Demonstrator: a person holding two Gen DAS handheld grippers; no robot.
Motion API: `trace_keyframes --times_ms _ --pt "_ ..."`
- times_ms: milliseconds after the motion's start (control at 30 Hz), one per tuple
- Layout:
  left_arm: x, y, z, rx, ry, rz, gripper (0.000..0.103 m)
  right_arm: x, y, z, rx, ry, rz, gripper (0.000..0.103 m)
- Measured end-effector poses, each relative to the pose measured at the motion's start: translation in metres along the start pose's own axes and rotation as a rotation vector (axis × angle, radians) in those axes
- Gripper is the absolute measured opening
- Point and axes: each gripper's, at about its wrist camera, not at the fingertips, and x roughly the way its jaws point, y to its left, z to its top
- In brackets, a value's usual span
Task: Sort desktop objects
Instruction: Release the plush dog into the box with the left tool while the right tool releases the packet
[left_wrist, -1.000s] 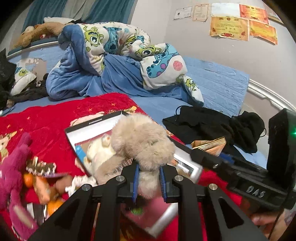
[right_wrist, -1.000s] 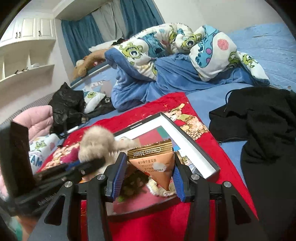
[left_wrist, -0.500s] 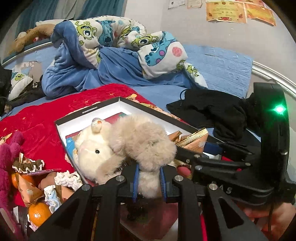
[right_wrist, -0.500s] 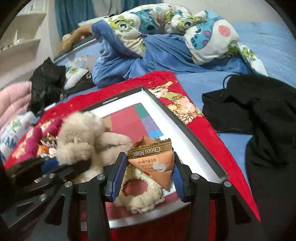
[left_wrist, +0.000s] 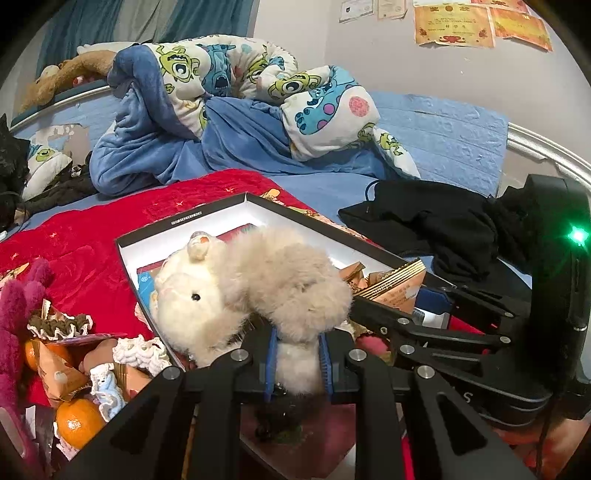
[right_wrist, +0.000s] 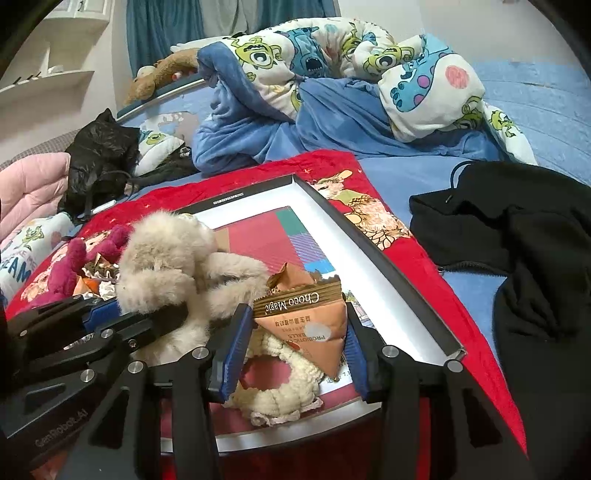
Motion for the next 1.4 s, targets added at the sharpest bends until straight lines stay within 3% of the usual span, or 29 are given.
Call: trace_keyframes --times_ms 267,467,600,667,733,767,800,833,1000,1400 --pt "-0.002 -0.003 -0.001 0.019 -0.007 0.017 0.02 -0.002 0.001 -0.001 -0.007 -0.019 0.0 0.046" --pt "-0.005 0.002 -0.002 -0.01 -0.015 0.04 0.024 -0.006 0.012 -0.003 -0.061 -0.047 -0.069 0.049" --pt "-0.006 0.01 -0.002 -0.048 0.0 0.051 0.042 -0.009 0.011 -0.003 -0.059 -0.064 -0.082 0.051" --pt "-0.009 0.014 -0.004 -0.069 -0.005 0.028 0.052 -0.016 0.004 -0.004 -0.024 -0.099 -0.062 0.061" --pt "-0.013 0.018 -0.004 -0.083 -0.008 0.011 0.081 -0.026 -0.005 -0.005 0.025 -0.146 -0.056 0.072" --pt "-0.015 0.018 -0.004 -0.084 -0.014 0.016 0.103 -0.03 -0.011 -0.006 0.054 -0.165 -0.052 0.079" --pt "-0.018 0.017 -0.005 -0.078 -0.026 0.013 0.103 -0.034 -0.018 -0.006 0.093 -0.18 -0.049 0.097" --pt "-0.02 0.015 -0.006 -0.066 -0.036 0.015 0.103 -0.035 -0.024 -0.007 0.127 -0.187 -0.045 0.103" --pt "-0.027 -0.002 -0.011 0.016 -0.069 0.05 0.103 -0.038 -0.031 -0.006 0.162 -0.203 -0.026 0.103" --pt "-0.026 -0.001 -0.005 0.009 -0.066 0.027 0.103 -0.039 -0.031 -0.006 0.162 -0.208 -0.02 0.103"
